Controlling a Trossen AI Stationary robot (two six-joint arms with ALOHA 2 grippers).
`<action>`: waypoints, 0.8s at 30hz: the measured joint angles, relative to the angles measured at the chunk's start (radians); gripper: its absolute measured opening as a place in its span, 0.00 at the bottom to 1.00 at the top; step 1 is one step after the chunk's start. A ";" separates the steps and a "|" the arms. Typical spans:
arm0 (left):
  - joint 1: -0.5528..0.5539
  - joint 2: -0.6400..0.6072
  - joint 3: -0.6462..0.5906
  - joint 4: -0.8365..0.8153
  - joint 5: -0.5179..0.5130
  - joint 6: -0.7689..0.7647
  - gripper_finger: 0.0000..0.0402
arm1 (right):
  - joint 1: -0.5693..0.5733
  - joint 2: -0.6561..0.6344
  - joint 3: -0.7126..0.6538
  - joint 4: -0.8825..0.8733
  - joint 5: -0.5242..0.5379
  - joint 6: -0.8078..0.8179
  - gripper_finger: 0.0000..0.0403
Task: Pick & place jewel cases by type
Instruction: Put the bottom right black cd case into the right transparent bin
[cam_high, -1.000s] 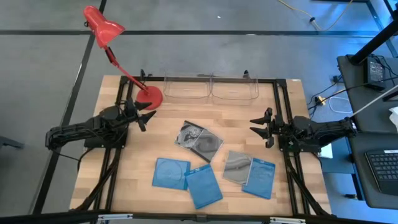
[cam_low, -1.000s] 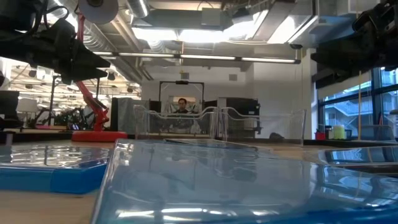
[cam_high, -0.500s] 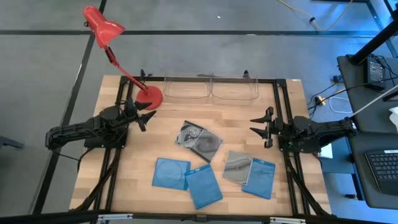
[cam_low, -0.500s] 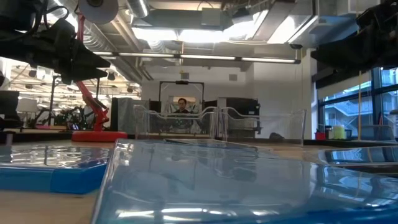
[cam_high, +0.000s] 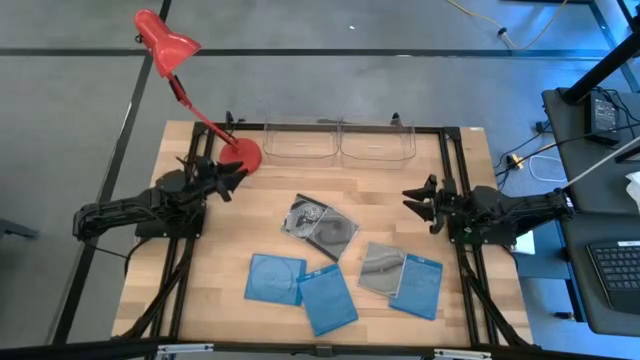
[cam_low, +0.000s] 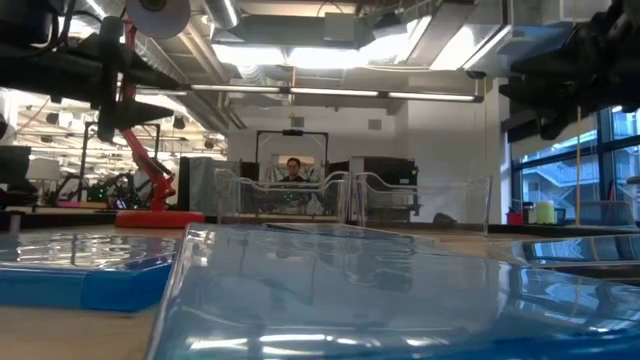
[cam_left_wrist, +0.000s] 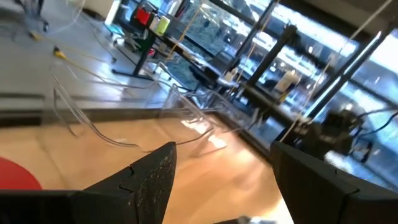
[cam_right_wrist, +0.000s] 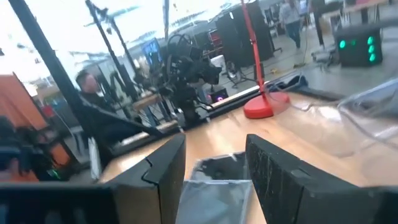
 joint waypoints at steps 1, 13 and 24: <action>0.000 0.000 0.000 0.004 0.000 -0.017 0.64 | 0.000 0.000 0.000 0.000 0.000 0.011 0.43; -0.012 0.079 0.000 0.193 0.043 -0.061 0.64 | -0.001 0.000 0.000 0.021 0.240 0.071 0.43; -0.017 0.401 0.012 0.368 0.173 -0.202 0.64 | -0.001 0.000 0.000 0.021 0.252 0.400 0.43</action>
